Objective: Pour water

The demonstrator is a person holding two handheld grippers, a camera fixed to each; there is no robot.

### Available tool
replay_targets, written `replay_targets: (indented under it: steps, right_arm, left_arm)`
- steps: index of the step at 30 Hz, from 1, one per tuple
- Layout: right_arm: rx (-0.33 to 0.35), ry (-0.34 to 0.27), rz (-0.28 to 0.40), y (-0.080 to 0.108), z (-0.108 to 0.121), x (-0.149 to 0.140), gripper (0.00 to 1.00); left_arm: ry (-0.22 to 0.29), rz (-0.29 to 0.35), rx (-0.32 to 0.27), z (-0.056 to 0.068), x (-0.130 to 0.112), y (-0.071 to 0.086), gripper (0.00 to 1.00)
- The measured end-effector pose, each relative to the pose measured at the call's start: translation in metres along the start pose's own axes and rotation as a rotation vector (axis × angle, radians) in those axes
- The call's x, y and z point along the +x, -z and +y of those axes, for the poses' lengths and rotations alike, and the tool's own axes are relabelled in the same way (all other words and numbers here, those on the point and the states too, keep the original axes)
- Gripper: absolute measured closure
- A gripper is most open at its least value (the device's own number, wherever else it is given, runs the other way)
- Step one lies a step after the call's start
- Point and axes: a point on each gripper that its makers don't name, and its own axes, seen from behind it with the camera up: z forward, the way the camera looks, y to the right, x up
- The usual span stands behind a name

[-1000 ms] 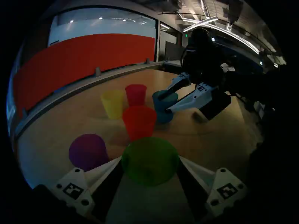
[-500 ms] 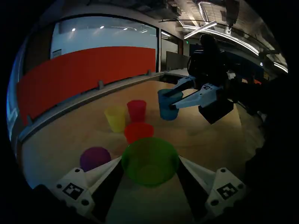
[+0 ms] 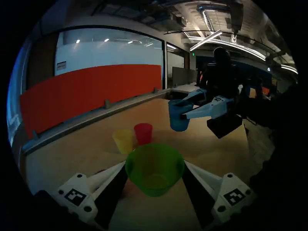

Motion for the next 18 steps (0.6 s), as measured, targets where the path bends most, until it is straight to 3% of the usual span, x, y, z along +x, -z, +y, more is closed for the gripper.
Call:
replay_targets:
  steps: [9,18]
  right_arm:
    - [0.0,0.007,0.035,0.007,-0.004,0.011,0.11]
    - [-0.016,0.009,0.076,0.011,-0.002,0.021,0.1]
  left_arm:
    - [-0.007,0.052,-0.003,0.006,0.016,-0.002,0.11]
    - [0.013,0.107,0.0,0.003,0.034,-0.004,0.11]
